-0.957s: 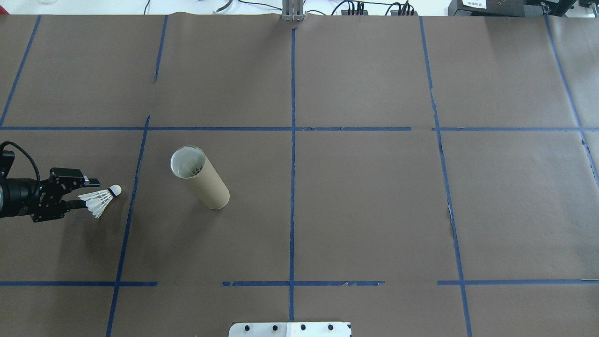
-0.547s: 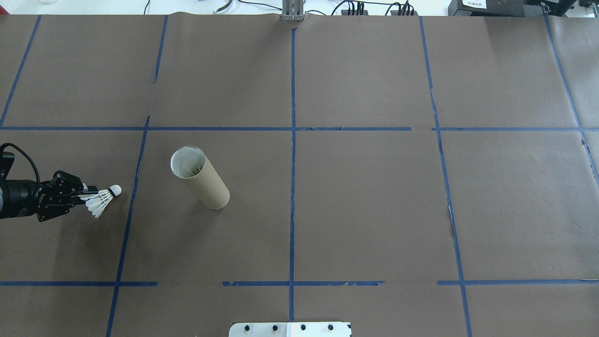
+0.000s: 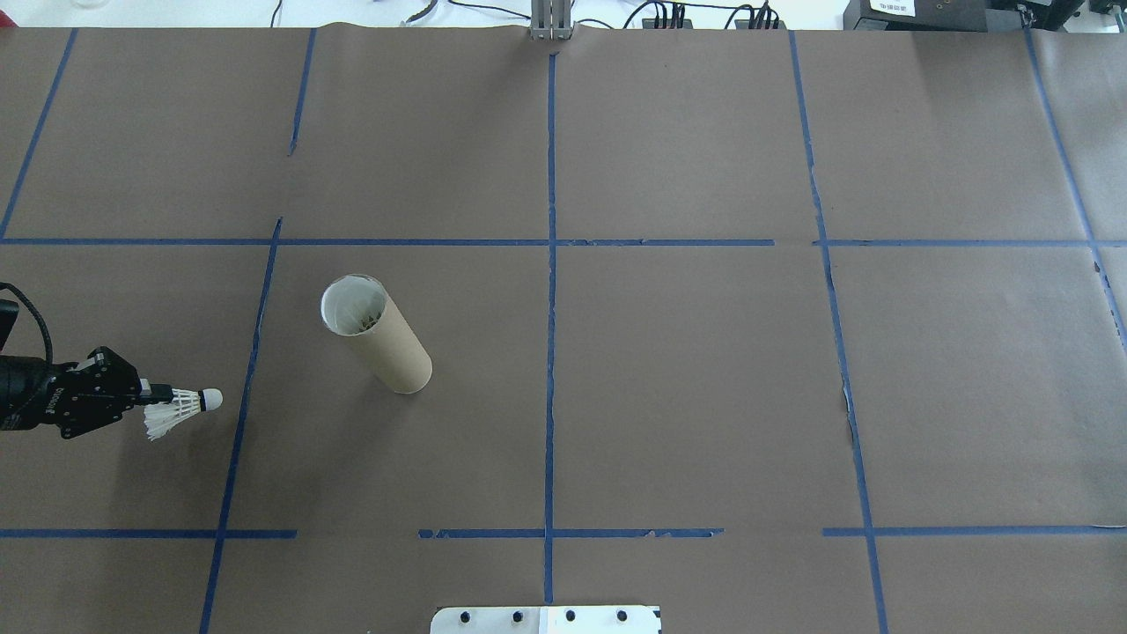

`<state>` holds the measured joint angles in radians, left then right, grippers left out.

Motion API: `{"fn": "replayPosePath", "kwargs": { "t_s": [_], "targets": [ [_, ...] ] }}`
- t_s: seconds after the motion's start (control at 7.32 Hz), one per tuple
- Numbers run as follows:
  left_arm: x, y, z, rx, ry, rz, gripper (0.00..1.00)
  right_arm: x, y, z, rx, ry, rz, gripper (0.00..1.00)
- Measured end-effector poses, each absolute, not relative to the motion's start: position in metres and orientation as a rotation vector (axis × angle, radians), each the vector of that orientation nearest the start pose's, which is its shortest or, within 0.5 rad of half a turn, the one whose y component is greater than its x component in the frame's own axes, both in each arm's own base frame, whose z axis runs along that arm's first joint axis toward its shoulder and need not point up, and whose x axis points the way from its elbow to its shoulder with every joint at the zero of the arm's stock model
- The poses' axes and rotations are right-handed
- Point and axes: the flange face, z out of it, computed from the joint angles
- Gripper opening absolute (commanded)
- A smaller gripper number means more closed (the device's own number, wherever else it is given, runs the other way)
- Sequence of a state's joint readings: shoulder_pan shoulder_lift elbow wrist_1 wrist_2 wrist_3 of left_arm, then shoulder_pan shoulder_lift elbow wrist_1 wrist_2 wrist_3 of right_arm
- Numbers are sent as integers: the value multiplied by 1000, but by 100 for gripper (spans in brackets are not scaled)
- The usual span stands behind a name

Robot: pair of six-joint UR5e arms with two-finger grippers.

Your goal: Collect badminton balls into bucket

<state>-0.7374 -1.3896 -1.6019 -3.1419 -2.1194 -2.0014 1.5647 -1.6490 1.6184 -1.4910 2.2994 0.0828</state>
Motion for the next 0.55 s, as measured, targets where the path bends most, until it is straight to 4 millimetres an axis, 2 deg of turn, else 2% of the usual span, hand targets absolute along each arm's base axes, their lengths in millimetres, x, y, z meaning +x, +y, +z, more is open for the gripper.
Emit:
{"fn": "replayPosePath", "kwargs": {
  "t_s": [0.27, 0.55],
  "targets": [
    [231, -339, 528, -272, 1479, -508, 0, 64, -462, 668, 14, -730, 55, 100],
    [222, -347, 476, -217, 1471, -435, 0, 64, -462, 668, 15, -730, 55, 100]
  ]
}}
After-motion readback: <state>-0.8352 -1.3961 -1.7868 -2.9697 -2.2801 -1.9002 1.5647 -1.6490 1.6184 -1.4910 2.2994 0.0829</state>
